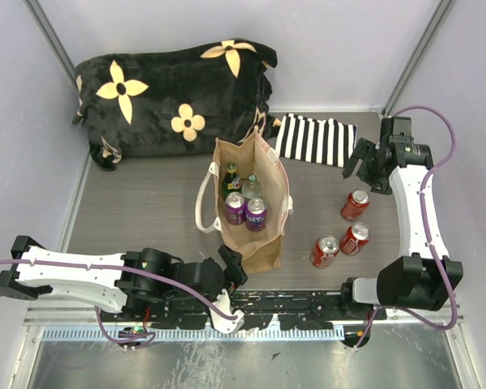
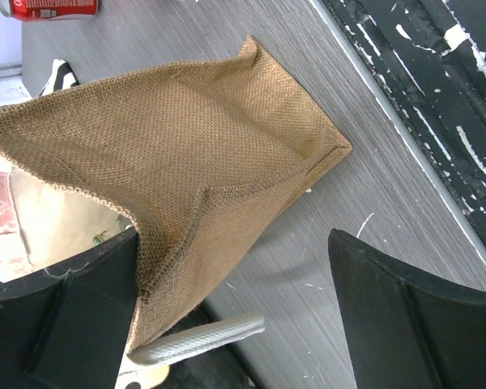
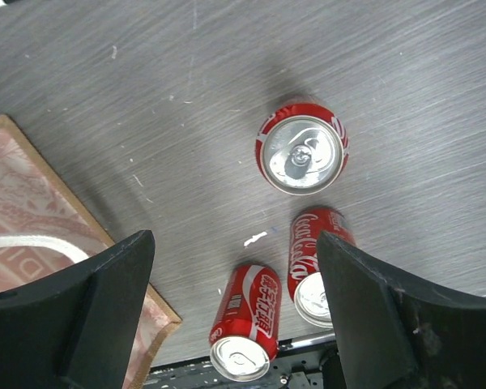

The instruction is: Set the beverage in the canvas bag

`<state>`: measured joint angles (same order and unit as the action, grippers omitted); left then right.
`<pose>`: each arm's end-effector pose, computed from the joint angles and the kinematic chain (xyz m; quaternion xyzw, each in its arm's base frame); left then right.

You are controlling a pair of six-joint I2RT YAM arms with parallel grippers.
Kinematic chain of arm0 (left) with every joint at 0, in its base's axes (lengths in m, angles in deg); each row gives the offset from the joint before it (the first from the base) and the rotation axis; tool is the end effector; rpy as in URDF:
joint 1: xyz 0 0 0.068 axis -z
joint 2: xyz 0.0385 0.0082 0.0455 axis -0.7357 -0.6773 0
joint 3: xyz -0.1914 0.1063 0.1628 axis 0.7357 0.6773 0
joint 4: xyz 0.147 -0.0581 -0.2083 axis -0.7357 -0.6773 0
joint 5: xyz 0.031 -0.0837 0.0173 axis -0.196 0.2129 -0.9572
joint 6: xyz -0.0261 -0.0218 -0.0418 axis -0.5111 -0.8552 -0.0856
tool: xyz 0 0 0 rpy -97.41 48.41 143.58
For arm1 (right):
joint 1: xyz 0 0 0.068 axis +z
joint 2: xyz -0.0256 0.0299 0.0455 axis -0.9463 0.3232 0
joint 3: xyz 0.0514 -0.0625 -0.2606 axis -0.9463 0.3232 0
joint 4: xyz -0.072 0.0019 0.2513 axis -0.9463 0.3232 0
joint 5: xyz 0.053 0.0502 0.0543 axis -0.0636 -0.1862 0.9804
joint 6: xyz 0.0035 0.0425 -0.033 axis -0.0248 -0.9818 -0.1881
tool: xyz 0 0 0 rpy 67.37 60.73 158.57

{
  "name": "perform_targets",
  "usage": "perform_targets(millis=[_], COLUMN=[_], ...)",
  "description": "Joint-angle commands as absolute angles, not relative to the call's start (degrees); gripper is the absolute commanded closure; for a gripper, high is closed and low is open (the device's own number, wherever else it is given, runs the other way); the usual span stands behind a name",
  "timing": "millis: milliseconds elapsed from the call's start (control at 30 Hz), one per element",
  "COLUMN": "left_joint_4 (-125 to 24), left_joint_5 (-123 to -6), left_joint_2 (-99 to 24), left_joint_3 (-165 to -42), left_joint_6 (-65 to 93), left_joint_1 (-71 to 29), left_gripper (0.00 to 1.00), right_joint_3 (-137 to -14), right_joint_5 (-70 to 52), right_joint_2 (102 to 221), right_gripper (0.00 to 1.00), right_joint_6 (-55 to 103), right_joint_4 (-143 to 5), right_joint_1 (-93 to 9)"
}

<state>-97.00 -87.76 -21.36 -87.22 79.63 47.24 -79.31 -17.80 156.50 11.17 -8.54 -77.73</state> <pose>-0.0075 -0.2067 0.3050 0.8794 0.2924 -0.0082 0.3757 0.2529 -0.0298 0.3538 0.2187 0.9343 0.0259 0.2804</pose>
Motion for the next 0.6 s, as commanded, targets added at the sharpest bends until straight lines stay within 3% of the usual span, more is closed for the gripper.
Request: perform_targets(millis=[0, 567], left_joint_4=[-96.4, -96.4], left_joint_5=[-86.7, -88.4], left_joint_2=[-20.9, -19.2], left_joint_3=[-84.7, -83.1], left_joint_6=[81.7, 83.0], left_joint_1=[47.9, 47.9], left_gripper=[0.02, 0.02], right_joint_3=[-80.8, -75.2], right_joint_5=[-16.1, -19.9], right_joint_2=[158.5, 167.0], right_gripper=[0.13, 0.11], right_joint_6=[16.3, 19.0], right_joint_4=[-7.6, -11.8], right_joint_1=[-79.7, -81.9])
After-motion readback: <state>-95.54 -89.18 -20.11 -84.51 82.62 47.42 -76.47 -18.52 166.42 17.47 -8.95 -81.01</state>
